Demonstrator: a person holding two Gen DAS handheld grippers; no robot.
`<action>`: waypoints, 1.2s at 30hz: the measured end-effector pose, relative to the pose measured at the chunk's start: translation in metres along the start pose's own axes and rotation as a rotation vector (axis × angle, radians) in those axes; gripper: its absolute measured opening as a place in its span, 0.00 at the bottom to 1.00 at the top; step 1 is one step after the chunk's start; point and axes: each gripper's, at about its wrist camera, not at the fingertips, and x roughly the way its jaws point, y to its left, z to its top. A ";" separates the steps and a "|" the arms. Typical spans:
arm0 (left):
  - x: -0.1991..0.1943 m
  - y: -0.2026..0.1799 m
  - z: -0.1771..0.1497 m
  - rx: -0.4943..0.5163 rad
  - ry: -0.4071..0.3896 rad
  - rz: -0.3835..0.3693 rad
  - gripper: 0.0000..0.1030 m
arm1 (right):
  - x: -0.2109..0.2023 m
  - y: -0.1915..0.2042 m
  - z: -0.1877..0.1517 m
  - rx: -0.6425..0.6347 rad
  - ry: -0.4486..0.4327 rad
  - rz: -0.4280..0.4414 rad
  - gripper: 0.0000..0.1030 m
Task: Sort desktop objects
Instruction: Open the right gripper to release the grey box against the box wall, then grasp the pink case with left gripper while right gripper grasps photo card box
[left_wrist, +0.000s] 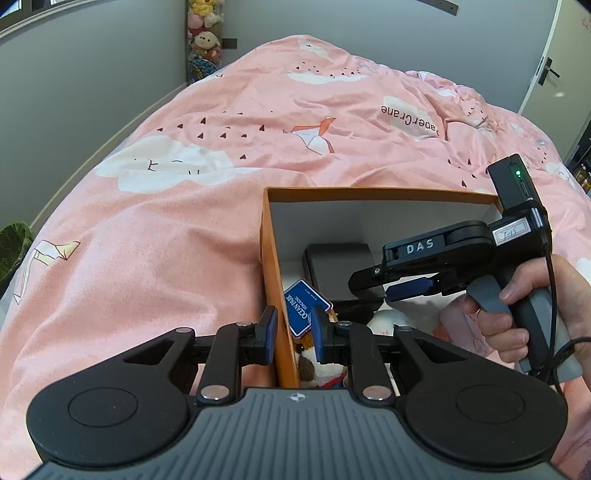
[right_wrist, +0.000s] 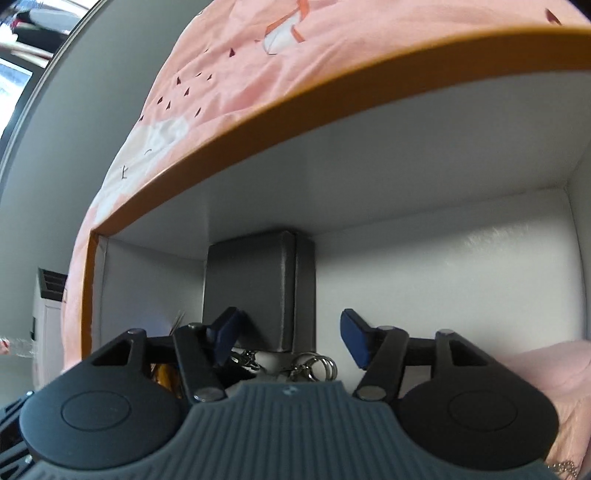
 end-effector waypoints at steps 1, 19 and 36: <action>-0.002 -0.001 0.001 0.008 -0.019 0.012 0.21 | 0.002 0.003 0.000 -0.013 -0.005 -0.002 0.62; 0.013 -0.049 0.005 0.267 0.027 0.019 0.21 | 0.004 0.027 0.000 -0.073 -0.037 0.195 0.28; -0.043 -0.044 -0.004 0.172 -0.057 -0.014 0.21 | -0.046 0.042 -0.028 -0.197 -0.122 0.116 0.28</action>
